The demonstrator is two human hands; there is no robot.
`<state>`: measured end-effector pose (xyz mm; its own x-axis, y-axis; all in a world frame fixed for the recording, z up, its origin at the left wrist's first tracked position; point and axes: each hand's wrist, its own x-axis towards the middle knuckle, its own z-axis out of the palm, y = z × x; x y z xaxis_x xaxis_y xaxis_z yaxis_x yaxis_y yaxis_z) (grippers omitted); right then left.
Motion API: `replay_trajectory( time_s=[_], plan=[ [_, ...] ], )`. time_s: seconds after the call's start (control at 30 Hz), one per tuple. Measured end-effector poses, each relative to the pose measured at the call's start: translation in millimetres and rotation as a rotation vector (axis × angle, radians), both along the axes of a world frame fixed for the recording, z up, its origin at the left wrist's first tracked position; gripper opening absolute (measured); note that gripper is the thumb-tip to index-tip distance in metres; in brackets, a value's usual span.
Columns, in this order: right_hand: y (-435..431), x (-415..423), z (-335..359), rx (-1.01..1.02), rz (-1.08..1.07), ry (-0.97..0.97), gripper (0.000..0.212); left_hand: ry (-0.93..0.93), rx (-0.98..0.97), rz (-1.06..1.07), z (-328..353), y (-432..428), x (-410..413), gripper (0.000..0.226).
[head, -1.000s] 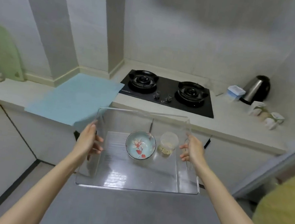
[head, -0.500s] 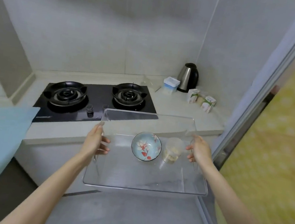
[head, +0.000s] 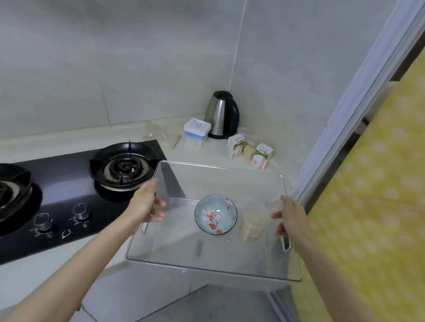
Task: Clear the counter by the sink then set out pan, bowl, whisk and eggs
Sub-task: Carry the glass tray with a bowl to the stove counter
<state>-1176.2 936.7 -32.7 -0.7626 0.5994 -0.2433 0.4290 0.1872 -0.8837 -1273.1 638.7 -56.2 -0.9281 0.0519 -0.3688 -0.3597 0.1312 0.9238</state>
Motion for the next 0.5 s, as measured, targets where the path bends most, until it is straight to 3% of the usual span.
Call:
replay_trajectory(
  time_s=[0.5],
  plan=[
    [65, -159, -26, -0.142, -0.053, -0.061, 0.038, -0.097, -0.091, -0.067, -22, 80, -195, 0.041]
  ],
)
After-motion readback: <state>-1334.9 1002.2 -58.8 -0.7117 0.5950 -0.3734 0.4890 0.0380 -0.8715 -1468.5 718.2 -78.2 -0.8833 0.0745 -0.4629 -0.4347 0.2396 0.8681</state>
